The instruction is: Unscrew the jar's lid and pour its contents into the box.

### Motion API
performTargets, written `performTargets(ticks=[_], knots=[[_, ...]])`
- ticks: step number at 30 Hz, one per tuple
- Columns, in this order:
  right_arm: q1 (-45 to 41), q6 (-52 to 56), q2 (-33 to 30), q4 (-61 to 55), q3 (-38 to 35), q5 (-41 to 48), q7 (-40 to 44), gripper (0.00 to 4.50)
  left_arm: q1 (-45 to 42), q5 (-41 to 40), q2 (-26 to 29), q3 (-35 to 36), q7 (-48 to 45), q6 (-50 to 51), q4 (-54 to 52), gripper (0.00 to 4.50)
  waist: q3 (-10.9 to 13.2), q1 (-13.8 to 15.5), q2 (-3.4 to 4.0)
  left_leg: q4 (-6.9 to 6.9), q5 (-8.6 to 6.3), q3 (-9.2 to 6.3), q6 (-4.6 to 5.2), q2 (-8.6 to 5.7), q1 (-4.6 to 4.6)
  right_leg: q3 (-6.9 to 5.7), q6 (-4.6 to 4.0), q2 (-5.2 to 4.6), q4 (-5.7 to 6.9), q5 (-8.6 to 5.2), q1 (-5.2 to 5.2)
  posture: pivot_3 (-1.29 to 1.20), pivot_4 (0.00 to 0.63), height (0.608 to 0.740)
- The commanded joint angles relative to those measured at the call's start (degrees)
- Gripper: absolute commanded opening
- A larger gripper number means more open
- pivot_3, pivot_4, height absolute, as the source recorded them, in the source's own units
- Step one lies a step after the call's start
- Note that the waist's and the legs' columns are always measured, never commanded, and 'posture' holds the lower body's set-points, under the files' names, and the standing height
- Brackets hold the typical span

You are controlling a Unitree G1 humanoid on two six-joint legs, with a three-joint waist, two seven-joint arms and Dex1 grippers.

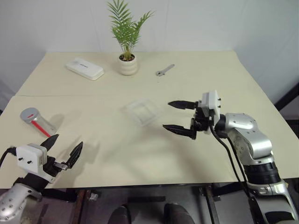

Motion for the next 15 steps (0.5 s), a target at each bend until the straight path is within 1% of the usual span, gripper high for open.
performTargets(ticks=[1,2,3,5,8,10,12,15], knots=[[-4.08,0.45,3.24,0.48,1.38,0.51,-1.26,4.50,-1.92,6.26,-4.73,0.60,13.25,1.15,-2.68,4.49,-0.05,0.30,-0.09,0.08,0.01,-0.02,0.03,0.00,-0.02,-0.02,-0.03,0.00,-0.01,0.01,0.03,0.00,0.150,0.740],[-5.16,0.78,4.52,1.18,1.82,0.48,-1.77,4.50,-3.58,7.14,-6.05,0.59,15.97,1.04,-1.65,4.49,-0.05,0.36,-0.09,0.14,0.02,-0.02,0.04,0.00,-0.02,-0.02,-0.13,0.01,-0.02,0.00,0.04,0.00,0.150,0.740],[-5.82,0.92,5.56,1.65,2.22,0.28,-2.27,4.50,-4.94,7.77,-6.88,0.67,17.91,0.64,-0.63,4.49,-0.05,0.37,-0.09,0.29,0.01,-0.04,0.05,0.00,-0.03,-0.02,-0.42,-0.01,-0.04,-0.10,0.10,0.00,0.150,0.740],[-7.07,0.96,7.40,2.94,3.15,-0.63,-3.13,4.50,-8.27,9.45,-7.71,0.20,21.11,0.17,1.72,4.49,-0.11,0.17,-0.19,0.38,0.00,-0.03,0.03,0.00,-0.06,-0.02,-0.77,-0.01,-0.34,-0.03,0.26,0.00,0.150,0.740],[-8.52,0.68,9.43,4.15,3.95,-0.98,-3.33,4.50,-14.33,11.43,-8.65,-1.16,26.00,0.78,4.86,4.49,-0.14,0.00,-0.22,0.38,-0.05,0.03,-0.04,-0.01,-0.05,-0.01,-0.82,-0.01,-0.85,0.37,0.52,0.00,0.150,0.740],[-8.54,0.98,10.64,3.29,4.70,-1.21,-3.87,4.50,-16.05,12.85,-7.59,-1.33,26.92,0.23,7.06,4.49,-0.16,-0.03,-0.26,0.37,-0.02,0.06,0.01,0.00,-0.07,-0.01,-0.79,-0.01,-1.09,0.52,0.60,0.00,0.150,0.740],[-7.62,1.51,11.16,2.00,4.97,-0.93,-4.17,4.50,-20.59,14.04,-8.50,-1.94,30.91,1.06,11.00,4.49,-0.19,0.02,-0.30,0.32,-0.03,0.08,0.01,0.00,-0.06,0.00,-0.81,-0.02,-1.14,0.52,0.60,0.00,0.150,0.740],[-6.07,1.32,10.63,1.84,5.14,-1.11,-3.64,4.50,-25.83,15.31,-8.80,-3.72,33.47,0.90,14.29,4.49,-0.19,0.23,-0.31,0.26,-0.02,0.08,0.03,0.03,-0.07,-0.02,-0.75,0.02,-1.10,0.55,0.56,0.00,0.150,0.740]])
